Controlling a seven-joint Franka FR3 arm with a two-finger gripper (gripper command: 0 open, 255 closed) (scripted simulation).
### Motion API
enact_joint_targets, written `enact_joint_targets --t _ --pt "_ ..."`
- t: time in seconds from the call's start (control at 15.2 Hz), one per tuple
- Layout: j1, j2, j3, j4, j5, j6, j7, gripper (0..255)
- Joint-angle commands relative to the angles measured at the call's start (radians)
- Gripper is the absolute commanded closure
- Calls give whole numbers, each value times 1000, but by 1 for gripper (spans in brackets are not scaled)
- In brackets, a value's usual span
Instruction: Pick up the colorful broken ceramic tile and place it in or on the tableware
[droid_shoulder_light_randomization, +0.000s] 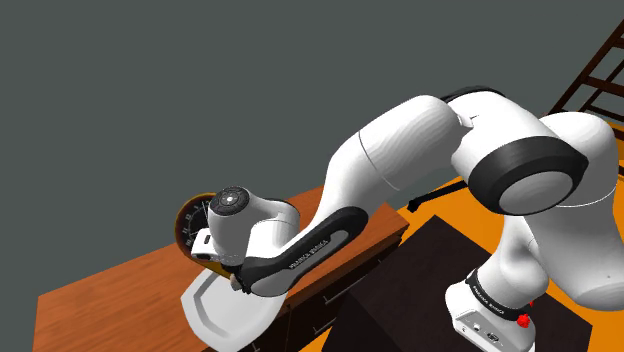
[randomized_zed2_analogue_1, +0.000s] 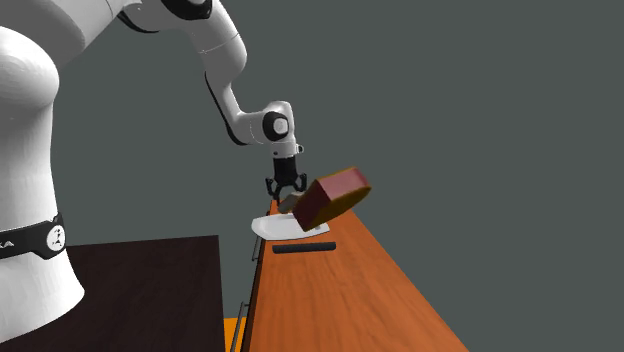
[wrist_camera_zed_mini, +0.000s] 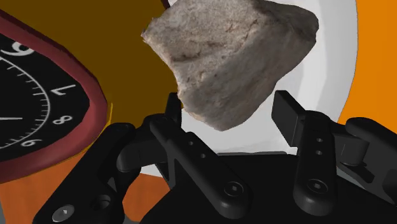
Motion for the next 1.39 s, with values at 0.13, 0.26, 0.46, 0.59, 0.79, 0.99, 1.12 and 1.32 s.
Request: enact_joint_targets --t 0.13,0.26,0.46,0.59,0.79,0.99,1.12,1.32 --pt "-10 60 -10 11 -3 29 4 255" --pt "-11 83 -9 19 -3 44 5 255" --pt "-10 114 -10 31 -1 63 5 255" --pt "-10 114 -10 31 -2 63 6 255" --pt "-10 114 -10 31 -2 63 6 255" --pt "-19 112 -9 45 0 47 -4 0" --pt "-14 122 -9 64 0 39 1 0" --pt "-10 114 -10 31 -2 63 6 0"
